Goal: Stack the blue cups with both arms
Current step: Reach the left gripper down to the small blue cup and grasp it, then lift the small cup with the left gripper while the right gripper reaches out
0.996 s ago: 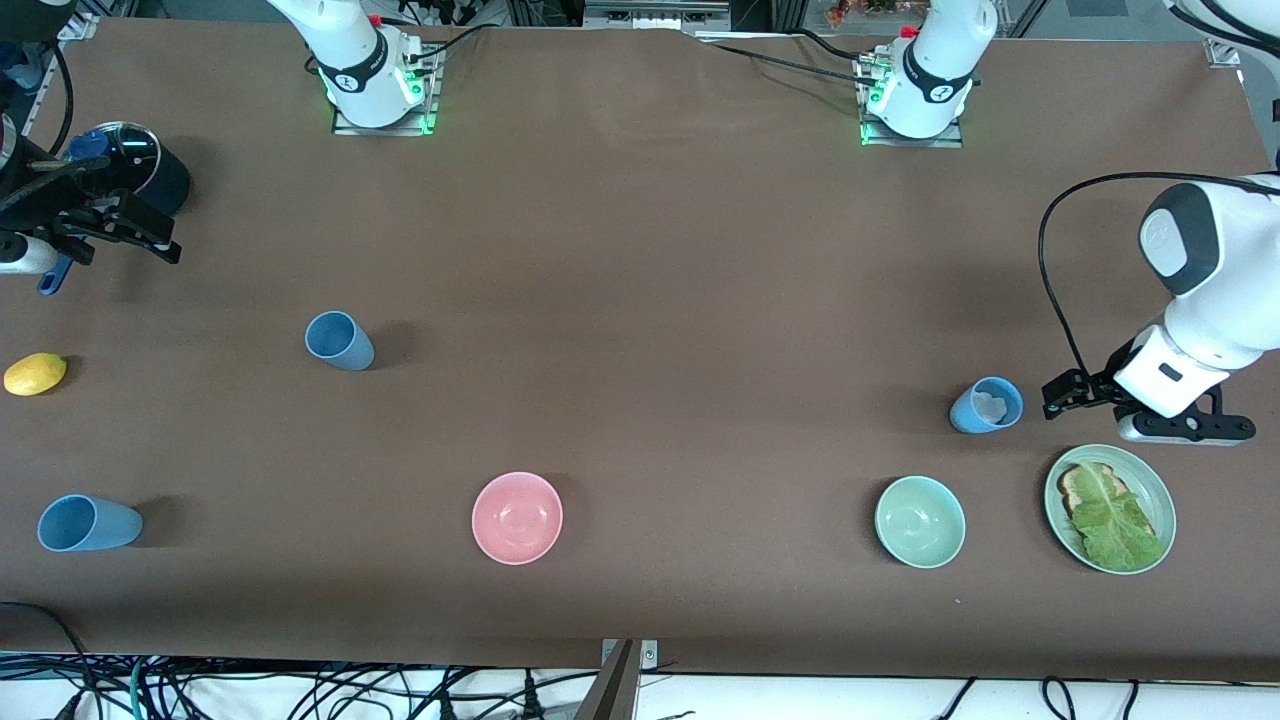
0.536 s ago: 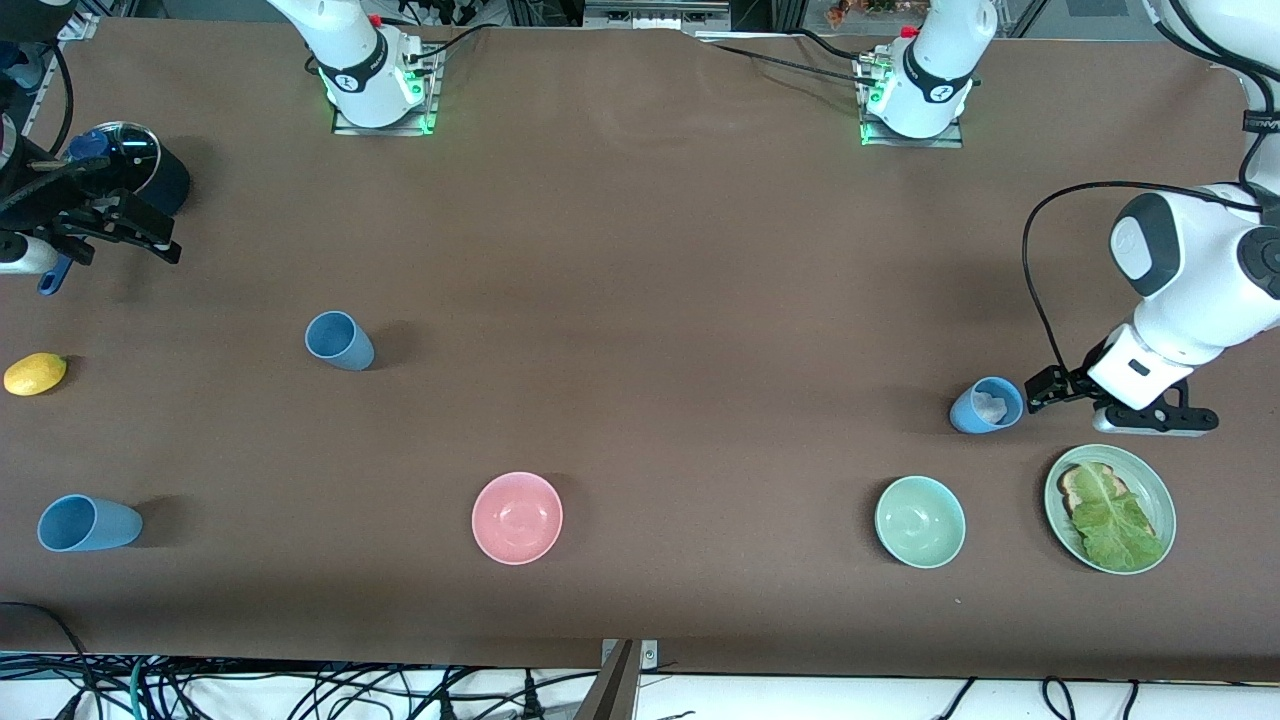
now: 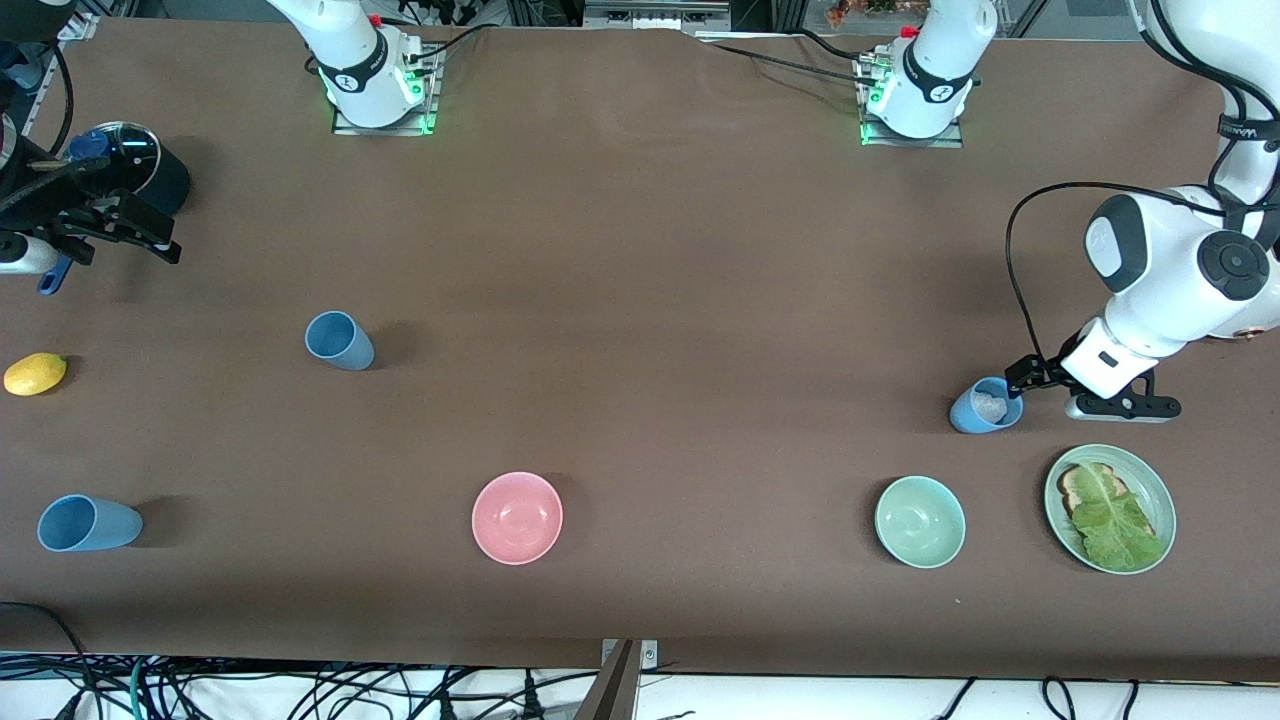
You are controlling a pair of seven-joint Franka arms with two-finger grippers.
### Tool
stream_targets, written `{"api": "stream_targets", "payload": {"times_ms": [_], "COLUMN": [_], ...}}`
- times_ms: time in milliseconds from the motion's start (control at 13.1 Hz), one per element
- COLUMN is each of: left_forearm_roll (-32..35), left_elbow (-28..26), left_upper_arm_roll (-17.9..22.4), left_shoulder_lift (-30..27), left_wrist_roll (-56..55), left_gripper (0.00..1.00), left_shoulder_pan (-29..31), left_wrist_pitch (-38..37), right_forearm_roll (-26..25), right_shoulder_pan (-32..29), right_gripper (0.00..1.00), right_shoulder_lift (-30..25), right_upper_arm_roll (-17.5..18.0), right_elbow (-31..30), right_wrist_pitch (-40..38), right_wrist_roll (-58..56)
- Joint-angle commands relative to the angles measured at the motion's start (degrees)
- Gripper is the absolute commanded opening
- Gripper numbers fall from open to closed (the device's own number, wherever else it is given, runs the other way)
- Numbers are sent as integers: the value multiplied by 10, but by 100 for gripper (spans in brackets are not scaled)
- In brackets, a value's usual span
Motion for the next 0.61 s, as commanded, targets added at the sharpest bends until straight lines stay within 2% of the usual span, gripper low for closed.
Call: {"api": "stream_targets", "payload": {"times_ms": [0,383,536], "left_forearm_roll": [0,-19,-25], "left_elbow": [-12,-4,-4], "left_upper_arm_roll": [6,6,6], "left_shoulder_lift": [6,39,56], "left_wrist_roll": [4,3,3], "left_gripper": [99,99,99], "left_shoulder_pan": [-7,-8,-8], "left_wrist_pitch": [17,26,56], "right_forearm_roll": [-2,-2,-2], "right_shoulder_pan": [-3,-3,-4], "right_gripper": [100,100,100], "right_shoulder_lift": [-2,-2,-2], "right_upper_arm_roll": [3,3,3], "right_elbow": [2,2,2], "right_wrist_pitch": [-3,-3,-3], "right_wrist_roll": [5,5,6]}}
